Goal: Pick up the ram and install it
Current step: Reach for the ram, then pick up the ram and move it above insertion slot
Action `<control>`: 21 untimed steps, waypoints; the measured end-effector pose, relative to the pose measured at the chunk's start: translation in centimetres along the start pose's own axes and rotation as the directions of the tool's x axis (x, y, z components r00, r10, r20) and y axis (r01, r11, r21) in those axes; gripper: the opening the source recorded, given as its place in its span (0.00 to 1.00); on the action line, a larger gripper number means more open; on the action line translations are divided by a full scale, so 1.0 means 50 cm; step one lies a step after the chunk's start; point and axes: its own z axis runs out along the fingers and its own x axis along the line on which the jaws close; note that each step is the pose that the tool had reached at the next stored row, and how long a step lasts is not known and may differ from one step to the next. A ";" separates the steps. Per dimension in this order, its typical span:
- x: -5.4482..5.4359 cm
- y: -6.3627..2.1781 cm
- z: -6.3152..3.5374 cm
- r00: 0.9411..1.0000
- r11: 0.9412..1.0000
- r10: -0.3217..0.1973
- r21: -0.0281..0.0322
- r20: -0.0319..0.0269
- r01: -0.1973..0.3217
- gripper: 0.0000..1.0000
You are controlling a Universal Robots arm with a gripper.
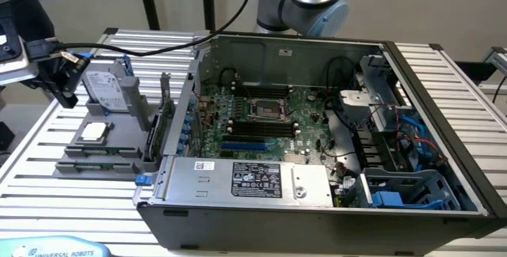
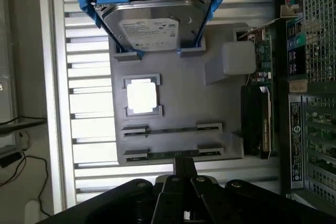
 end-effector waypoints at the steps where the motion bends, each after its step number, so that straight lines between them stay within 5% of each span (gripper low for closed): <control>1: 0.000 -0.001 0.000 1.000 1.000 -0.002 0.001 0.000 0.002 0.11; 9: 0.000 -0.001 0.001 0.995 0.995 -0.096 0.003 -0.004 0.096 0.11; 21: 0.000 -0.001 0.001 0.995 0.995 -0.097 0.003 -0.004 0.097 0.11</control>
